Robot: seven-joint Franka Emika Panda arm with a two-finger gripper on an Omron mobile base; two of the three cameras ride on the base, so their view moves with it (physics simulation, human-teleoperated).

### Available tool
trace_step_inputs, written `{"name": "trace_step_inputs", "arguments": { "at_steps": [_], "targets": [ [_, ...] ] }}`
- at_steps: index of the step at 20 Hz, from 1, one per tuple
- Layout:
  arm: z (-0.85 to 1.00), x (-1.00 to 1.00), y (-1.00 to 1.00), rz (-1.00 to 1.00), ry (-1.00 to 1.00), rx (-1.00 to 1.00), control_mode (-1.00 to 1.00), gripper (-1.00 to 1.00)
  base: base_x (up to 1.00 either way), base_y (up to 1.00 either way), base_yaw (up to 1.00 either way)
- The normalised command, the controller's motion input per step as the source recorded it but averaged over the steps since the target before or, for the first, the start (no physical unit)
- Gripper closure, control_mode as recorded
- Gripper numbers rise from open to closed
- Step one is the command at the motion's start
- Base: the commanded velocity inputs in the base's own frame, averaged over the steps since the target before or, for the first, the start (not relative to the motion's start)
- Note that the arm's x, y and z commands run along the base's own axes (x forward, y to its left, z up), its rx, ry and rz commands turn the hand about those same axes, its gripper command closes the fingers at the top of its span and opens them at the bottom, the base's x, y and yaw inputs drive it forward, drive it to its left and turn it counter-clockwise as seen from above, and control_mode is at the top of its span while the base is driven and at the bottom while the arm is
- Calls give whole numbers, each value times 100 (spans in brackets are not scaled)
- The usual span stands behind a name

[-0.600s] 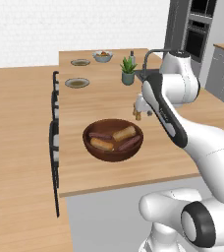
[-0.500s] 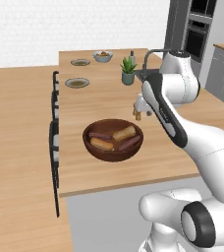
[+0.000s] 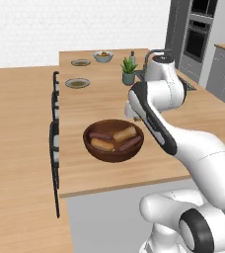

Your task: Place one bun and one sausage from the bowl on each plate.

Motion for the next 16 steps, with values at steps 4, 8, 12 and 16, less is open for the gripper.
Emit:
{"name": "trace_step_inputs", "arguments": {
  "at_steps": [4,8,12,16],
  "targets": [
    [-37,82,56,7,11,-11,-100,-100,0,0,0],
    [-48,71,17,11,22,-3,-100,-100,0,0,0],
    [-56,52,0,16,24,10,-100,-100,0,0,0],
    [-50,17,8,21,11,20,-100,-100,0,0,0]
  ]
}}
